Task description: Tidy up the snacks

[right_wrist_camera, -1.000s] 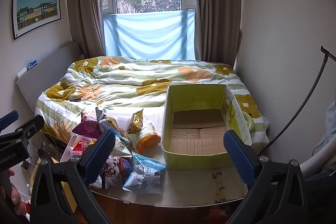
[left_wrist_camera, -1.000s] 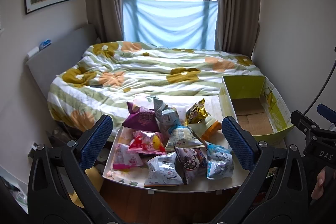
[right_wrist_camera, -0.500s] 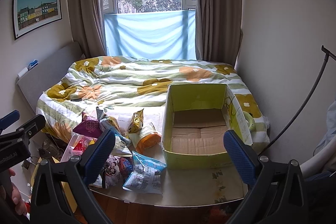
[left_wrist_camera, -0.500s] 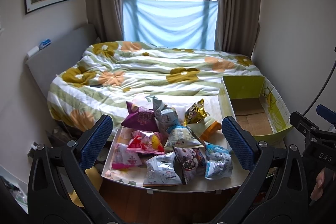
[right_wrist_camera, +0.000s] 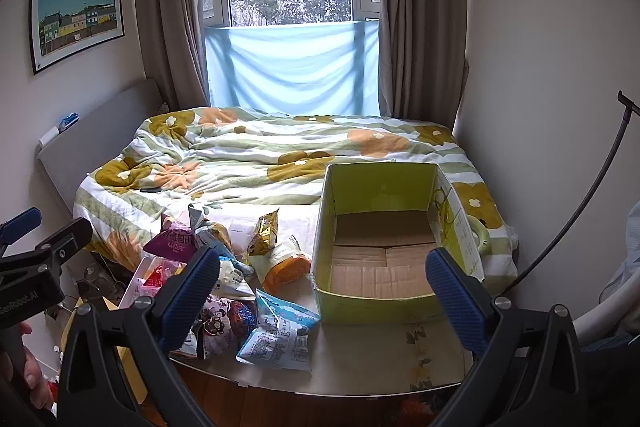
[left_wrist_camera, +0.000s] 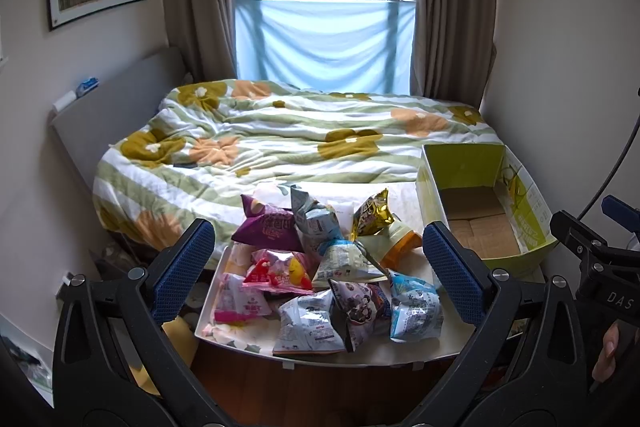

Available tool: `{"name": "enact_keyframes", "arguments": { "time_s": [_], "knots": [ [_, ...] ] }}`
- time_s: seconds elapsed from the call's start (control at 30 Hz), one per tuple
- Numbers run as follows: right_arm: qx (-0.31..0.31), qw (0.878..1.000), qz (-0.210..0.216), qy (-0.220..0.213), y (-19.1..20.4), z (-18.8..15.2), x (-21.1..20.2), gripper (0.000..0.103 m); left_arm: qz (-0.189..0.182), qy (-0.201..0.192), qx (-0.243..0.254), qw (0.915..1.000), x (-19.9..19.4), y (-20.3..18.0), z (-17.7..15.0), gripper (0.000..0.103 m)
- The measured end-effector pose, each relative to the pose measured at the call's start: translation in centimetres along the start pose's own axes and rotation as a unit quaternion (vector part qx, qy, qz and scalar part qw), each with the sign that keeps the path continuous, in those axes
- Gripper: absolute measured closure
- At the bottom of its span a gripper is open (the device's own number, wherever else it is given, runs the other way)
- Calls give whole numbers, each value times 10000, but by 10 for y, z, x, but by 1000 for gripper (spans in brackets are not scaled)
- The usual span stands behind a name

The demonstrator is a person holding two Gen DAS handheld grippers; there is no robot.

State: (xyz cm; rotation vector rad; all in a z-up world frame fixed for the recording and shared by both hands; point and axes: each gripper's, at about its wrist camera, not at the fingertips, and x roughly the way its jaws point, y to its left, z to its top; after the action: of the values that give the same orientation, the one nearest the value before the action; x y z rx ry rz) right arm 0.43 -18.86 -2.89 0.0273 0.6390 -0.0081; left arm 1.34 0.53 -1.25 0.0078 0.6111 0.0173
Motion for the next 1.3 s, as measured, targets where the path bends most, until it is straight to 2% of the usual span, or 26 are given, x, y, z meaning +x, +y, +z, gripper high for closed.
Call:
{"name": "enact_keyframes", "arguments": {
  "time_s": [0.23, 0.33, 0.57, 0.73, 0.87, 1.03, 1.2, 1.3],
  "knots": [
    [8, 10000, 11, 16, 1, 1, 0, 0, -2, 47, -57, 10000, -3, -1, -6, 1],
    [-4, 9999, 68, 114, 1, 1, 4, 0, 12, 182, -183, 9997, -5, 4, -6, 1],
    [-142, 9972, 380, 635, -8, -14, 32, 0, 95, 846, -550, 9949, 27, 24, -34, 1],
    [-78, 9914, 660, 1131, -6, -40, 71, 0, -184, 1588, -822, 9837, 74, 36, -65, 1],
    [113, 9861, 849, 1424, -5, -55, 95, 0, -365, 2067, -790, 9745, 116, 39, -85, 1],
    [464, 9785, 860, 1814, 0, -76, 132, 0, -584, 2645, -741, 9598, 173, 42, -109, 1],
    [830, 9694, 784, 2172, 6, -97, 166, 0, -854, 3119, -682, 9438, 215, 45, -132, 2],
    [1016, 9640, 752, 2338, 8, -109, 183, 0, -930, 3362, -663, 9348, 233, 45, -145, 6]
  ]
}}
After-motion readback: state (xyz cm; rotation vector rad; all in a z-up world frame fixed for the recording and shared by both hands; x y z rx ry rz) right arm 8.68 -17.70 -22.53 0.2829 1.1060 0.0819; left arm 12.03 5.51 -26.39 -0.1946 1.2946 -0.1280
